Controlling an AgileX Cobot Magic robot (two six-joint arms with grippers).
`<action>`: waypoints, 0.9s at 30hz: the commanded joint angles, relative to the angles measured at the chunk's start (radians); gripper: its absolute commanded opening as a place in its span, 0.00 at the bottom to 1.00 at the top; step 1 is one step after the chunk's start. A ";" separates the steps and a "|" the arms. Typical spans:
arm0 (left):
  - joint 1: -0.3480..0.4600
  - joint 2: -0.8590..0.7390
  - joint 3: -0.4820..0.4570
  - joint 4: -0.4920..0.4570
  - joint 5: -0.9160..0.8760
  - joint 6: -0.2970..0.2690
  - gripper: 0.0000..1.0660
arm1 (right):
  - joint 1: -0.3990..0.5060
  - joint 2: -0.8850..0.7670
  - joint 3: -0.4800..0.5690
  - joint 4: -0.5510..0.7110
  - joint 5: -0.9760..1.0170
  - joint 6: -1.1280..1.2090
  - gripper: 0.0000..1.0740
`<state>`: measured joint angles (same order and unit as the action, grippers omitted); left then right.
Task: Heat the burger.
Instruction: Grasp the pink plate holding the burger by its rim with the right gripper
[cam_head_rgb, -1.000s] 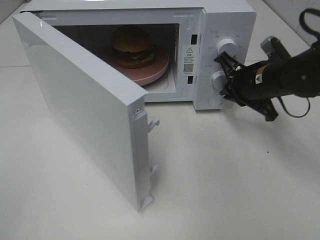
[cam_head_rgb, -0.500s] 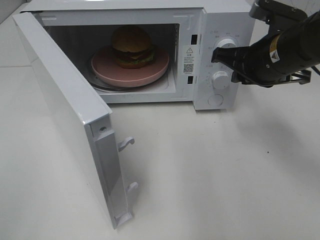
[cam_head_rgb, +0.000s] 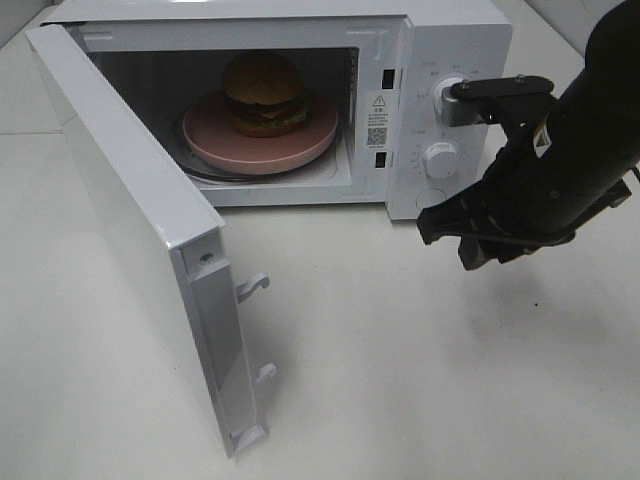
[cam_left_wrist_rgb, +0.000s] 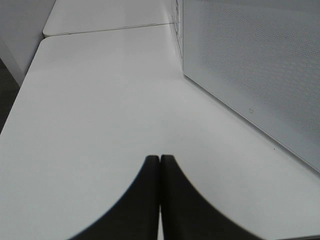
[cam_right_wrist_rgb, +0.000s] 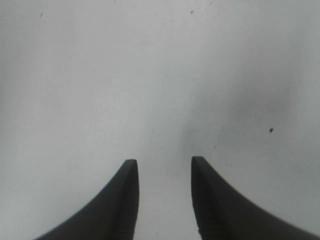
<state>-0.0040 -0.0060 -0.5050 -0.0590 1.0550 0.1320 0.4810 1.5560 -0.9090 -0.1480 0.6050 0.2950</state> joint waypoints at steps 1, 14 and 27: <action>0.003 -0.019 0.001 -0.004 -0.014 -0.006 0.00 | 0.007 -0.008 -0.004 0.115 0.089 -0.148 0.37; 0.003 -0.019 0.001 -0.004 -0.014 -0.006 0.00 | 0.008 -0.008 -0.005 0.326 0.070 -0.470 0.63; 0.003 -0.019 0.001 -0.004 -0.014 -0.006 0.00 | 0.008 0.033 -0.121 0.423 0.094 -0.706 0.63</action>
<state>-0.0040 -0.0060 -0.5050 -0.0590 1.0550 0.1320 0.4870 1.5830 -1.0240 0.2660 0.6850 -0.3880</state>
